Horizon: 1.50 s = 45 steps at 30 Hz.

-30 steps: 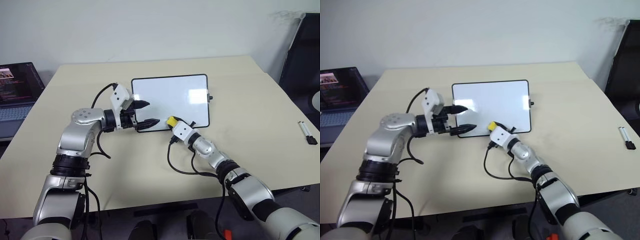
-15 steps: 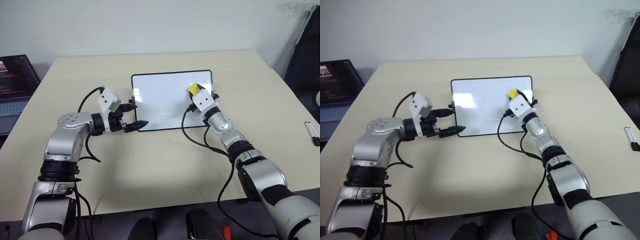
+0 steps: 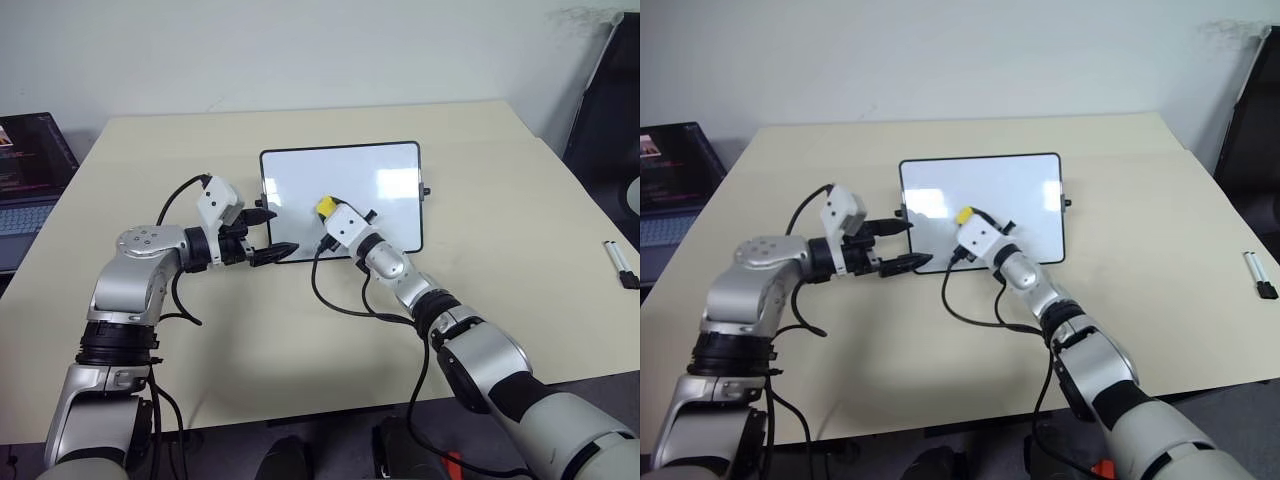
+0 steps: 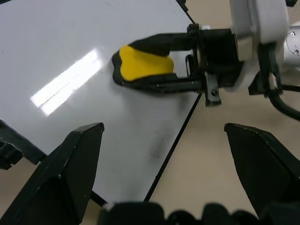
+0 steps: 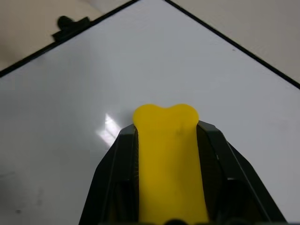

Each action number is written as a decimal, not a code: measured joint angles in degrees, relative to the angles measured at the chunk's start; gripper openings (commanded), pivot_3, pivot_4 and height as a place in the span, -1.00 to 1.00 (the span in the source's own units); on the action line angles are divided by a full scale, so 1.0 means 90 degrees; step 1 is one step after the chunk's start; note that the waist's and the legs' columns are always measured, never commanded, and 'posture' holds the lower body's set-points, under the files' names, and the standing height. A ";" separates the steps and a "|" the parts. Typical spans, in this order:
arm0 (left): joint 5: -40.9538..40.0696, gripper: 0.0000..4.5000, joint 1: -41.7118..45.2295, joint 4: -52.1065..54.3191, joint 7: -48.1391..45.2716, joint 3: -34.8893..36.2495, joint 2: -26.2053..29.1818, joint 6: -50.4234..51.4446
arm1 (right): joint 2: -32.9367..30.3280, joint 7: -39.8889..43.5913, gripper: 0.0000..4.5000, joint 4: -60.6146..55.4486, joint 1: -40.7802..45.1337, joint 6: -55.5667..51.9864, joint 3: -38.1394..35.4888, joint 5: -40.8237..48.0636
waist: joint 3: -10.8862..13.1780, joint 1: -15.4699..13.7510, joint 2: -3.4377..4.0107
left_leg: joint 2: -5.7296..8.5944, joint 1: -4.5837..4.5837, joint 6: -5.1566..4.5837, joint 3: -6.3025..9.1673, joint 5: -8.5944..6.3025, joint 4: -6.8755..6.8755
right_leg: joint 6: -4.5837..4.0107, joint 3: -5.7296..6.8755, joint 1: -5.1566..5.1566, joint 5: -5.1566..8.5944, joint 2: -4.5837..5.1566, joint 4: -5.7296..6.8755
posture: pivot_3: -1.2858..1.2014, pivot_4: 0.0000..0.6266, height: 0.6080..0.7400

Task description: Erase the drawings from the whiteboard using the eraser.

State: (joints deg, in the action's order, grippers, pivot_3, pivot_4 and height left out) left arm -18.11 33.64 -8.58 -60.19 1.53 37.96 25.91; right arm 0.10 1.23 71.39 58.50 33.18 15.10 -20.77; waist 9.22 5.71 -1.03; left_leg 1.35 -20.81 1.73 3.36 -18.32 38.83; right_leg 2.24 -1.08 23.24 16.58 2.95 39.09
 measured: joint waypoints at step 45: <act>0.0393 1.00 0.0956 -0.0126 -0.1385 -0.2189 -0.1674 -0.1146 | -0.2520 0.1714 -0.42 -0.7911 -0.4212 -0.8223 -0.3056 0.3108 | 0.0002 -0.0400 0.0002 | 0.0007 -0.0015 -0.0033 -0.0002 -0.0013 0.0003 | 0.0006 0.0009 -0.0005 0.0002 -0.0008 -0.0011 | 0.03 -0.52 1.00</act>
State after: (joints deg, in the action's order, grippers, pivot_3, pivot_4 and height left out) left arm -14.58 42.25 -9.71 -72.65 -18.17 22.89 15.59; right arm -22.58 16.65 0.19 20.59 -40.83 -12.40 7.21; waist 9.23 2.11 -1.02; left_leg 1.41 -20.94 1.44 3.35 -18.44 38.86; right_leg 2.29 -1.00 23.20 16.60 2.88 38.99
